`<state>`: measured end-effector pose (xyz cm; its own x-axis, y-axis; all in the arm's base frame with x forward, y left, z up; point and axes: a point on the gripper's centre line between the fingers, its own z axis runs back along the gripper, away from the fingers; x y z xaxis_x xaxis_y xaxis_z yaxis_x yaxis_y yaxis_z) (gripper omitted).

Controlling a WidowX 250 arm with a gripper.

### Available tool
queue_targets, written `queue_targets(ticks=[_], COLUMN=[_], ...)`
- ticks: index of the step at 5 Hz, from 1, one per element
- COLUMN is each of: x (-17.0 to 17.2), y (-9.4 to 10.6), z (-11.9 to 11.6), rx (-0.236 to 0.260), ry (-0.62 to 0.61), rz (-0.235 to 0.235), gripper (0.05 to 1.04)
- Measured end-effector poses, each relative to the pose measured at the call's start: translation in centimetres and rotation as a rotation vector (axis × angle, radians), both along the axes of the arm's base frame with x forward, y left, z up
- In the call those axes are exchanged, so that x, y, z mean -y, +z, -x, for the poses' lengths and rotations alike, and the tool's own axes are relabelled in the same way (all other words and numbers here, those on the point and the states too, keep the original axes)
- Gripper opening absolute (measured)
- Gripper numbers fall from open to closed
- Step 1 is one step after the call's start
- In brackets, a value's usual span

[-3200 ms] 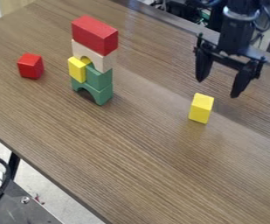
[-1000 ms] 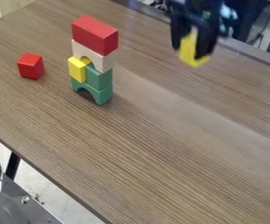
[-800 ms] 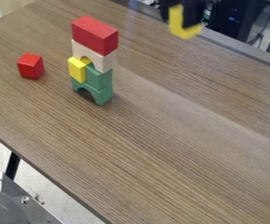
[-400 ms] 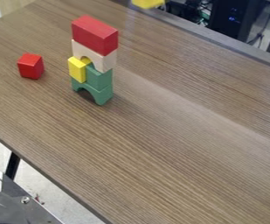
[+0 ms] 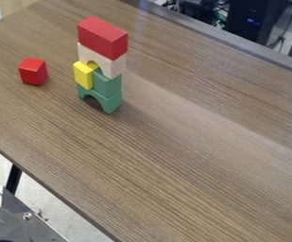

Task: Put the yellow cube on top of the red rectangular block

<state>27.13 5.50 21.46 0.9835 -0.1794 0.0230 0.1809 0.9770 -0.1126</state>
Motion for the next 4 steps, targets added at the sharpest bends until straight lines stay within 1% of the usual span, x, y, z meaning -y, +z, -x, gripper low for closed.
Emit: queue_targets(ticks=[1, 2, 3, 4], x=[-0.7, -1.3, -1.9, -3.3], y=[-0.6, -2.1, -2.7, -3.0], z=[-0.2, -1.0, -1.7, -1.5], rx=[0.014, -0.018, -0.031, -0.041], ry=[0.063, 0.091, 0.122, 0.166], rz=[-0.033, -0.05, -0.062, -0.079], gripper=[0.559, 0.559, 0.559, 0.559])
